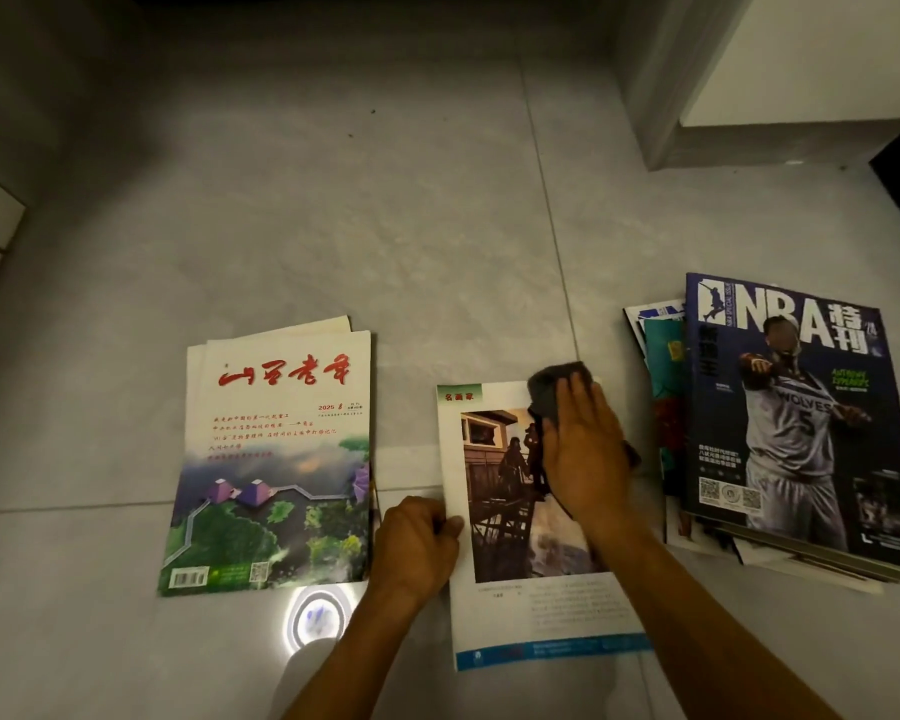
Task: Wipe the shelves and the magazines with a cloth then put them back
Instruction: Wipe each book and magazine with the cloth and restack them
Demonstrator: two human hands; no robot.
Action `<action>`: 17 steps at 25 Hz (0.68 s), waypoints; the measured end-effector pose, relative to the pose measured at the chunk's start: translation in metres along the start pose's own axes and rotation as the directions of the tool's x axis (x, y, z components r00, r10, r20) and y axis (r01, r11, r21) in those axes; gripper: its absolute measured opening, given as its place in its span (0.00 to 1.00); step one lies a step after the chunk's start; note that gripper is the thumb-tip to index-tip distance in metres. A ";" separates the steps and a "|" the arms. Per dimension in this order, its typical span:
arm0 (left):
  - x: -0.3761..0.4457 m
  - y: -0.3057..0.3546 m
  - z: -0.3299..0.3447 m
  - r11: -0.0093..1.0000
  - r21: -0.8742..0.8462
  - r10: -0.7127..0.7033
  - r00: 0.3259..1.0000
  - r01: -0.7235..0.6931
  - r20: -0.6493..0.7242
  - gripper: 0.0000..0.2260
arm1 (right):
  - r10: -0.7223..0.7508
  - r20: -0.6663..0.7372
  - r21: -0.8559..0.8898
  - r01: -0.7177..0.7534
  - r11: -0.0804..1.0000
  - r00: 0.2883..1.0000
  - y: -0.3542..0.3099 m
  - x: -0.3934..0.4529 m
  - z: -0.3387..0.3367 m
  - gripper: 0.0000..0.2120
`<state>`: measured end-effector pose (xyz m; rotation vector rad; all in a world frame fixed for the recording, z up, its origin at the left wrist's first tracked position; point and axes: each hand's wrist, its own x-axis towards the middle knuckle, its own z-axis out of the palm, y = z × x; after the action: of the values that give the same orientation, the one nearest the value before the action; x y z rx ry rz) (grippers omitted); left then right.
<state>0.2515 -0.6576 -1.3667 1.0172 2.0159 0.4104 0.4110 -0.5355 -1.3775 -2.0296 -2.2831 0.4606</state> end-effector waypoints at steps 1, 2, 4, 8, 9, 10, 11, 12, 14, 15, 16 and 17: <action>0.000 0.001 0.000 1.000 0.001 0.002 1.000 -0.002 -0.003 0.07 | -0.097 0.010 0.001 0.097 0.995 0.995 -0.023 -0.008 0.008 0.30; 0.000 0.001 -0.001 1.000 -0.013 0.010 1.000 -0.010 0.003 0.06 | -0.227 0.049 0.017 0.226 0.974 0.973 -0.051 -0.019 0.017 0.30; -0.001 0.001 -0.003 0.998 -0.050 0.036 0.999 -0.035 0.016 0.07 | -0.513 0.136 0.055 0.510 0.858 0.848 -0.080 -0.033 0.027 0.29; 0.000 -0.002 -0.001 0.999 -0.053 -0.005 1.000 0.005 0.010 0.07 | -0.263 0.031 0.097 0.259 0.961 0.964 -0.003 -0.005 0.009 0.26; 0.000 -0.002 0.000 0.998 -0.060 -0.015 1.000 0.016 0.009 0.07 | -0.122 0.004 0.106 0.121 0.987 0.992 0.018 -0.004 0.003 0.26; 0.000 -0.001 0.000 0.998 -0.055 -0.019 1.000 0.019 0.001 0.08 | -0.037 -0.002 0.115 0.037 0.993 0.999 0.026 -0.009 0.001 0.27; 0.000 0.000 0.000 0.999 -0.047 -0.023 1.000 0.023 -0.006 0.08 | -0.022 -0.014 0.106 0.024 0.994 1.000 0.020 -0.021 0.005 0.27; 0.000 0.001 -0.001 0.999 -0.046 -0.029 1.000 0.029 -0.005 0.08 | -0.068 -0.033 0.062 0.070 0.996 0.997 0.007 -0.040 0.012 0.29; -0.001 0.002 -0.003 0.997 -0.068 -0.035 0.999 0.036 0.025 0.06 | -0.303 0.004 0.006 0.303 0.953 0.953 -0.017 -0.095 0.030 0.34; -0.002 0.001 -0.004 0.996 -0.079 -0.030 0.999 0.033 0.036 0.06 | -0.428 0.013 -0.041 0.428 0.903 0.904 -0.012 -0.115 0.033 0.34; -0.003 0.001 -0.004 0.996 -0.084 -0.033 0.999 0.036 0.038 0.05 | -0.498 0.022 -0.084 0.498 0.863 0.867 0.005 -0.121 0.029 0.31; -0.003 0.001 -0.004 0.996 -0.085 -0.038 0.999 0.041 0.036 0.06 | -0.500 -0.004 -0.112 0.497 0.861 0.866 0.030 -0.121 0.027 0.27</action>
<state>0.2496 -0.6587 -1.3622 0.9241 1.9675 0.4513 0.4502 -0.6561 -1.3921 -1.3667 -2.7252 0.2650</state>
